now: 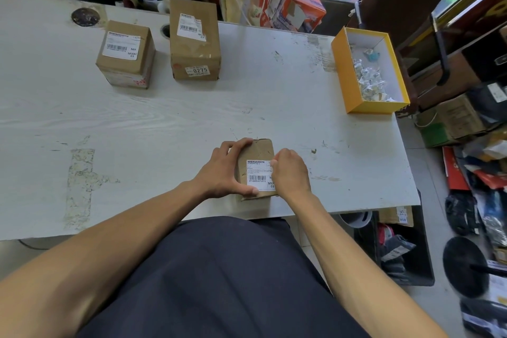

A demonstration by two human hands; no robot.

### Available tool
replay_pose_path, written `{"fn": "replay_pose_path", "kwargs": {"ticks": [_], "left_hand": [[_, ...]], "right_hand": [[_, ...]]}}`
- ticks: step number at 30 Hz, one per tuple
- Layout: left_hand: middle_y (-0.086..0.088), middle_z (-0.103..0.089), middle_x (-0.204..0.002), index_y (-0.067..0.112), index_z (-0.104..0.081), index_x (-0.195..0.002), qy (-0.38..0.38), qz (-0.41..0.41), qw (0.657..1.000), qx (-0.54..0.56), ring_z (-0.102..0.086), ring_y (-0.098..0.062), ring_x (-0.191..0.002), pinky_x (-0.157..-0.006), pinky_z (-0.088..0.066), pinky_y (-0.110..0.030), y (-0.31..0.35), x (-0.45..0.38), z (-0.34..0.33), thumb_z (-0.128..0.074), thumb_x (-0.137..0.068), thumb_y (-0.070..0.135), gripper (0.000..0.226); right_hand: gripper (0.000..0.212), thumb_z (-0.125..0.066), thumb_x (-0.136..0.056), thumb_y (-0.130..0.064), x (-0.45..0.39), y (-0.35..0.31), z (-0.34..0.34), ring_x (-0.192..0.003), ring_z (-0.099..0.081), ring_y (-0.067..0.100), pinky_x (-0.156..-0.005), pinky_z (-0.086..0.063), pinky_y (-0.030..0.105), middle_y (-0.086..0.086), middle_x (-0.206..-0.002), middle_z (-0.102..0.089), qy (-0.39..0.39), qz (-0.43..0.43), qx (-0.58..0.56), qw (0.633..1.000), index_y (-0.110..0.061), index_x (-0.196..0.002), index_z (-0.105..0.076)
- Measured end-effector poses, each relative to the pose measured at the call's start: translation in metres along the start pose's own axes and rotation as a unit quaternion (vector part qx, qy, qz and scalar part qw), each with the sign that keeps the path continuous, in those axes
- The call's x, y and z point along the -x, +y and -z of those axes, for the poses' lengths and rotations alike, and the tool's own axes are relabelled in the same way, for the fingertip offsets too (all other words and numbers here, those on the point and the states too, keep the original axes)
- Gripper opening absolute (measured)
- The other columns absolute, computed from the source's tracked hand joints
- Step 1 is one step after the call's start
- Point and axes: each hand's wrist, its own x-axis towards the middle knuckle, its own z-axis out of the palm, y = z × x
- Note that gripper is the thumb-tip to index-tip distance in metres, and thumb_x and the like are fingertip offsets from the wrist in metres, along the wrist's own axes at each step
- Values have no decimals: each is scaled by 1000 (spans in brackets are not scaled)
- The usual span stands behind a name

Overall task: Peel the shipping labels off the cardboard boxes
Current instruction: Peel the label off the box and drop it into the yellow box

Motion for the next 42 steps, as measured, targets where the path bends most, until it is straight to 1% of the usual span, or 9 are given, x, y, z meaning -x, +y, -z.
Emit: {"fn": "replay_pose_path", "kwargs": {"ticks": [5, 8, 11, 17, 23, 26, 30, 32, 42], "left_hand": [[5, -30, -142, 52, -16, -144, 2, -2, 1000, 0, -33, -18, -127, -100, -37, -34, -1, 0, 0, -82, -48, 65, 117], [4, -31, -142, 52, -17, -144, 6, -6, 1000, 6, -34, -19, -126, -100, -35, -32, -1, 0, -1, -83, -49, 62, 116], [4, -31, -141, 52, -17, -144, 6, -7, 1000, 8, -34, -19, -126, -100, -35, -32, -1, 0, -1, -80, -47, 66, 116], [3, -32, -141, 52, -17, -144, 5, -7, 1000, 4, -35, -20, -125, -100, -35, -35, -1, 0, 0, -80, -47, 68, 116], [4, -31, -141, 52, -17, -144, 3, -7, 1000, 5, -34, -19, -125, -98, -34, -33, -1, -2, 0, -80, -47, 68, 117], [3, -31, -141, 51, -17, -144, 4, -7, 1000, 1, -34, -20, -125, -99, -35, -34, -1, -1, 0, -80, -47, 69, 117], [3, -31, -142, 51, -17, -144, 2, -6, 1000, 2, -34, -20, -125, -99, -34, -33, -1, -1, 0, -78, -46, 70, 117], [3, -31, -142, 51, -17, -144, 1, -5, 1000, 4, -34, -20, -125, -99, -34, -33, -1, -1, 0, -78, -46, 70, 117], [4, -32, -141, 53, -16, -144, 2, -6, 1000, 3, -34, -19, -126, -101, -36, -35, -1, -1, -1, -79, -45, 69, 118]], "right_hand": [[4, -48, -95, -8, 3, 0, -4, -87, -50, 24, -68, -36, 31, 10, -100, -56, 4, 7, 9, 1000, -7, -94, -52], [16, -51, -94, -9, 9, 7, -7, -92, -57, 20, -76, -38, 24, 5, -104, -61, 70, 24, -85, 994, -9, -104, -64], [25, -57, -92, -8, 17, 15, -11, -93, -60, 13, -79, -35, 11, 1, -106, -65, 93, 59, -136, 985, -12, -114, -70], [10, -70, -85, -12, 22, 20, -15, -83, -64, 11, -73, -42, 7, -1, -90, -71, 132, 20, -210, 969, -11, -93, -77], [7, -69, -83, -11, 9, 15, -2, -83, -64, 12, -77, -50, 24, -1, -88, -71, 55, -22, -196, 979, -13, -88, -74], [10, -69, -82, -10, 3, 12, 6, -83, -64, 13, -75, -49, 23, 1, -88, -72, 21, -31, -177, 984, -11, -90, -75], [5, -72, -79, -7, -11, 8, 18, -76, -61, 13, -57, -41, 15, 1, -80, -68, -40, -45, -152, 987, -11, -81, -74], [5, -71, -80, -6, -15, 6, 22, -75, -60, 13, -54, -39, 15, 0, -80, -67, -61, -51, -134, 988, -10, -79, -73], [17, -50, -84, -3, -7, 0, 17, -82, -60, 22, -64, -46, 30, 5, -85, -66, -47, -19, -65, 997, -7, -82, -66]]}}
